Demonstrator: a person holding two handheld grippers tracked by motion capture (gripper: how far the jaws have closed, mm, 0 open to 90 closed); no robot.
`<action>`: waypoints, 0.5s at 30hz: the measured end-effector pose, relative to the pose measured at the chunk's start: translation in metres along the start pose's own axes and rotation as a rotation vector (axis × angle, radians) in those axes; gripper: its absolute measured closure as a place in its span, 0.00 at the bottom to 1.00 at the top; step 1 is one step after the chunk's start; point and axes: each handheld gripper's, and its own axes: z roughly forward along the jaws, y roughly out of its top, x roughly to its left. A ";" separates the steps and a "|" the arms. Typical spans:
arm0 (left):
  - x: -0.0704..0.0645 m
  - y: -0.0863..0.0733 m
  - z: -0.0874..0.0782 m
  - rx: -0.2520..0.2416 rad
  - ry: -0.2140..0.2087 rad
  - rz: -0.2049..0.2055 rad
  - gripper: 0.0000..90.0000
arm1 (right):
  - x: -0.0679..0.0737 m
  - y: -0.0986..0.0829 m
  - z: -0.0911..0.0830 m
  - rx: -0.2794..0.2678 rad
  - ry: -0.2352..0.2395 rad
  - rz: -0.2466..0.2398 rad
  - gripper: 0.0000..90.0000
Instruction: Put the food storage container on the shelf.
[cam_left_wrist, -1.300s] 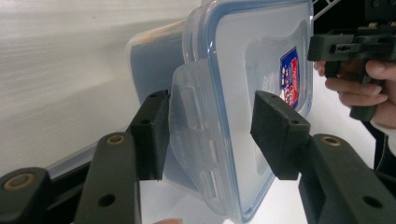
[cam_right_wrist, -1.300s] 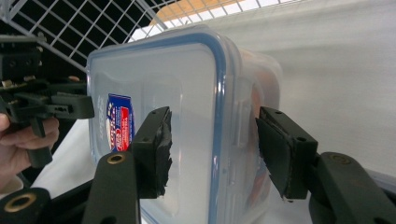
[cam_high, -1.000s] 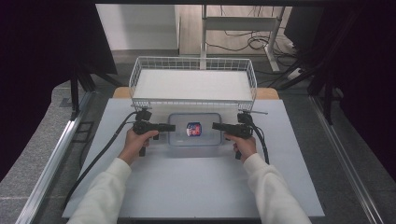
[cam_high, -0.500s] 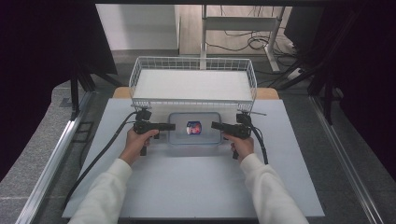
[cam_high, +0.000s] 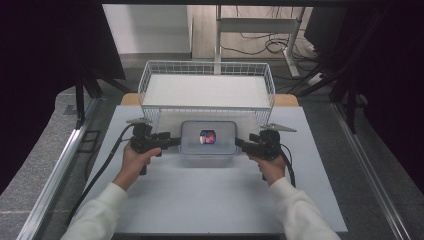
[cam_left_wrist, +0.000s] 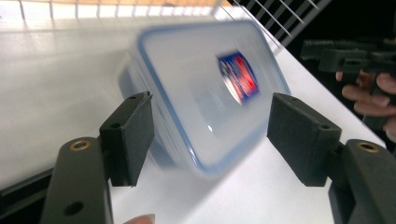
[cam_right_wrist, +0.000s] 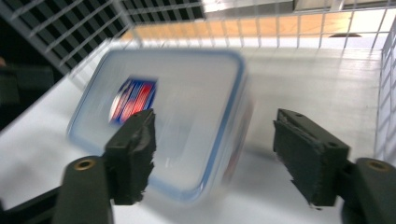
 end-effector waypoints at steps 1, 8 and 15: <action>-0.003 -0.004 -0.003 0.008 0.010 0.016 0.34 | 0.005 -0.004 -0.005 0.026 0.011 -0.039 0.41; -0.024 -0.051 -0.021 0.061 0.075 0.093 0.32 | 0.032 -0.043 -0.019 0.099 0.048 -0.276 0.81; -0.042 -0.073 -0.032 0.111 0.124 0.173 0.32 | 0.048 -0.054 0.007 0.217 0.069 -0.328 0.99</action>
